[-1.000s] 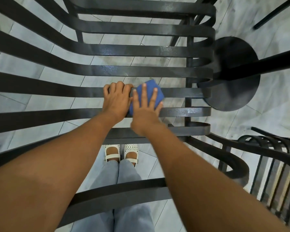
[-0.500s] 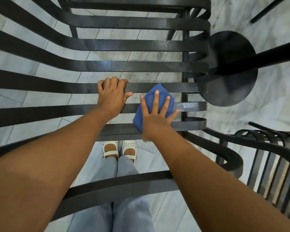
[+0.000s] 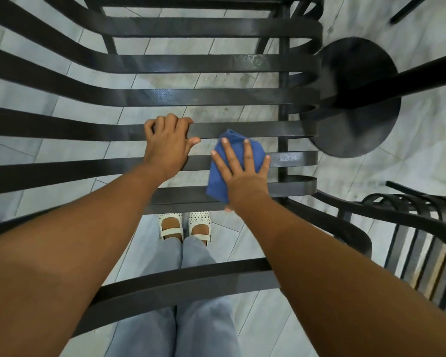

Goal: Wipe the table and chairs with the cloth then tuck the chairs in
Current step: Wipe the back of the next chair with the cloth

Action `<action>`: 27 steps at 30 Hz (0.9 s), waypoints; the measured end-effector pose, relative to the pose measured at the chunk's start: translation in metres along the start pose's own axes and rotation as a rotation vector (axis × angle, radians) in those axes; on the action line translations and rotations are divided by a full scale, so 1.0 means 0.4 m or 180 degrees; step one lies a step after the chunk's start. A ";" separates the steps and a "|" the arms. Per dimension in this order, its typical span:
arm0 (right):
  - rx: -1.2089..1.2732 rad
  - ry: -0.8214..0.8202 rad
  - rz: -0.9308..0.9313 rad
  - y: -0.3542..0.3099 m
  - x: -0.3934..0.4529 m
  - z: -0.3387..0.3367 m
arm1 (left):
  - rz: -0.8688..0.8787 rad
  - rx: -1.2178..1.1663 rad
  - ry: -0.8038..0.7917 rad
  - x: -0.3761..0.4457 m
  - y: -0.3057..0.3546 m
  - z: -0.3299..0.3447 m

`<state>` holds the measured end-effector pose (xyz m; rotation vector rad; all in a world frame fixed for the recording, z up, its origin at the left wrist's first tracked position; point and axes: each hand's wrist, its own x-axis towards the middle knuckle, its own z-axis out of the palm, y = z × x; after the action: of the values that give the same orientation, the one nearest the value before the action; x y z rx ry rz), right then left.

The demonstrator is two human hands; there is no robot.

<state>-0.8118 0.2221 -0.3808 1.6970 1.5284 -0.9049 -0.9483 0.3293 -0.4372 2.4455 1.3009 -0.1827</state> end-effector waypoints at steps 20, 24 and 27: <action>0.0308 -0.0087 0.0135 0.030 -0.001 0.016 | -0.0044 -0.0075 -0.0056 -0.001 0.003 0.004; 0.0133 -0.0058 0.0373 0.143 -0.034 0.033 | 0.0002 -0.0066 -0.0105 -0.001 -0.005 -0.001; 0.0259 -0.0170 0.0793 0.181 -0.054 0.038 | 0.0045 -0.0084 -0.0148 -0.001 -0.005 -0.001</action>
<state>-0.7420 0.1915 -0.3686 1.8568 1.2266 -0.8827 -0.9502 0.3303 -0.4373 2.4132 1.2580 -0.2163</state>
